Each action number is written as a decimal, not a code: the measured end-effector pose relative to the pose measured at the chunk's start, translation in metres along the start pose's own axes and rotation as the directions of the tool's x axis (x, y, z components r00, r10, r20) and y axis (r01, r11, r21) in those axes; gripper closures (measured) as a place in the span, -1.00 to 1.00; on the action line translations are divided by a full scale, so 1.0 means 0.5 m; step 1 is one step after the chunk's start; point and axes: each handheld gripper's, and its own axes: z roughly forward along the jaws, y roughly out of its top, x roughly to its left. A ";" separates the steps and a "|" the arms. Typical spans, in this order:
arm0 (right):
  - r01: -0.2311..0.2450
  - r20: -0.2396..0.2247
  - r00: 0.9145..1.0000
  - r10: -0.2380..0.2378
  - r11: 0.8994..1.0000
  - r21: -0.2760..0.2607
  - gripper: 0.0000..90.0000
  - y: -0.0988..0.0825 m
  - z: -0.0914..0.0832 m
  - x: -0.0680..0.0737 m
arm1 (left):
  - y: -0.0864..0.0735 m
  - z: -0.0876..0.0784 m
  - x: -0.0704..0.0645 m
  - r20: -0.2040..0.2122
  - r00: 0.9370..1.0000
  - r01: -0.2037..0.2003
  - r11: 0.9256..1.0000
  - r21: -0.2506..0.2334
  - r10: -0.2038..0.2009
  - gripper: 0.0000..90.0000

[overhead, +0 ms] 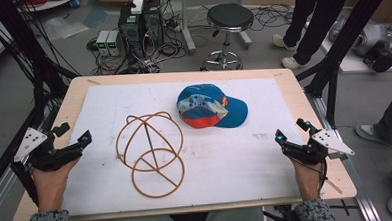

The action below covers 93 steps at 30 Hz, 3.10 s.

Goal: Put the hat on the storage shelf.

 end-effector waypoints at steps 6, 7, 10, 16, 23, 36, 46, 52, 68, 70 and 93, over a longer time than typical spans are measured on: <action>-0.016 -0.010 1.000 0.016 1.000 -0.001 -0.78 -0.001 -0.001 -0.004 | 0.002 0.003 -0.003 -0.002 1.000 -0.003 1.000 0.007 0.003 -0.63; -0.018 -0.011 1.000 0.018 1.000 -0.003 -0.78 -0.001 -0.001 -0.004 | 0.002 0.003 -0.004 -0.003 1.000 -0.003 1.000 0.009 0.003 -0.63; -0.020 -0.015 1.000 0.020 1.000 -0.010 -0.78 0.000 -0.001 -0.003 | 0.002 0.004 -0.006 -0.001 1.000 -0.009 1.000 0.016 0.009 -0.63; -0.020 -0.021 1.000 0.020 1.000 -0.012 -0.78 0.006 0.000 -0.004 | 0.003 0.003 -0.006 -0.005 1.000 -0.008 1.000 0.020 0.008 -0.63; -0.013 -0.050 0.999 0.012 1.000 -0.014 -0.78 0.028 0.009 0.002 | 0.004 0.003 -0.003 -0.007 1.000 0.001 1.000 0.022 -0.001 -0.63; 0.036 -0.125 0.991 -0.040 0.999 -0.033 -0.77 0.149 0.056 0.010 | 0.009 -0.002 -0.001 -0.014 1.000 -0.001 1.000 0.016 0.001 -0.63; 0.060 -0.194 0.979 -0.056 0.998 0.015 -0.77 0.191 0.127 0.032 | 0.012 -0.003 -0.002 -0.012 1.000 -0.001 1.000 0.013 0.001 -0.63; 0.056 -0.260 0.965 -0.043 0.997 0.044 -0.77 0.207 0.187 0.056 | 0.013 -0.005 -0.001 -0.012 1.000 0.003 1.000 0.008 -0.003 -0.63; 0.094 -0.399 0.916 -0.049 0.991 0.093 -0.69 0.246 0.350 0.126 | 0.017 -0.007 -0.002 -0.005 1.000 0.003 1.000 0.002 -0.003 -0.63; 0.091 -0.408 0.912 -0.043 0.991 0.098 -0.69 0.245 0.359 0.130 | 0.017 -0.007 -0.002 -0.004 1.000 0.003 1.000 0.002 -0.003 -0.63; 0.172 -0.414 0.907 -0.083 0.968 0.182 -0.64 0.164 0.503 0.191 | 0.019 -0.005 -0.005 0.006 1.000 -0.003 1.000 -0.004 0.003 -0.63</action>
